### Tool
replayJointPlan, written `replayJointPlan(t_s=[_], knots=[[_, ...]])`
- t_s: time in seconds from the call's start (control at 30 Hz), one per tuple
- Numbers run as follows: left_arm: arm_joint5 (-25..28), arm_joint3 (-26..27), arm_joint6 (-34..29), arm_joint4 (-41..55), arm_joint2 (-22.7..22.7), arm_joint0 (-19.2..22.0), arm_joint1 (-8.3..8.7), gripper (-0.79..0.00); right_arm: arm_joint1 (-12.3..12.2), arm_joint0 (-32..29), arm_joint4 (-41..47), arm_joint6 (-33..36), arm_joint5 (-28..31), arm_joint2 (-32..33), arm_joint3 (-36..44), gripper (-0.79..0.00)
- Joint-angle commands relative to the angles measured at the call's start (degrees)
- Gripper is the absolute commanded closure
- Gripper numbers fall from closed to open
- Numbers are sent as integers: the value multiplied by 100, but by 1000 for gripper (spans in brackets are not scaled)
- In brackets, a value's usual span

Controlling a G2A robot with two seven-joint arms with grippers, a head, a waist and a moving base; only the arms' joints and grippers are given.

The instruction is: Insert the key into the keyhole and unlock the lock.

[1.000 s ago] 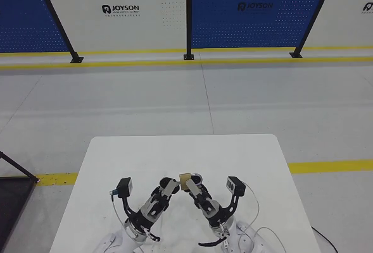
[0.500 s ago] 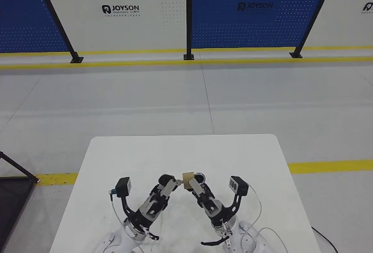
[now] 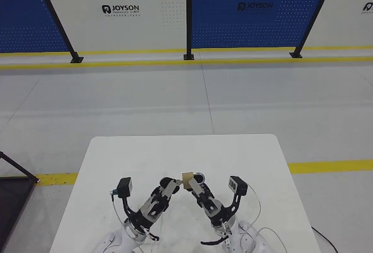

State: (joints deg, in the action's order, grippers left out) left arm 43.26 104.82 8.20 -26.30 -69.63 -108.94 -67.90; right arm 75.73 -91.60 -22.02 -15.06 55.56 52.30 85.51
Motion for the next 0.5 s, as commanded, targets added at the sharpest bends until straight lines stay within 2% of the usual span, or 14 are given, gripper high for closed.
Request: replayJointPlan(t_s=[0.0,0.47], knots=[[-4,-7,1,-40,10,1,-1,0,4,4,3,22,2,3,-5,0],[-31,-12,238,-556,-6,1,-13,0,31,-33,-66,111,6,47,10,0]])
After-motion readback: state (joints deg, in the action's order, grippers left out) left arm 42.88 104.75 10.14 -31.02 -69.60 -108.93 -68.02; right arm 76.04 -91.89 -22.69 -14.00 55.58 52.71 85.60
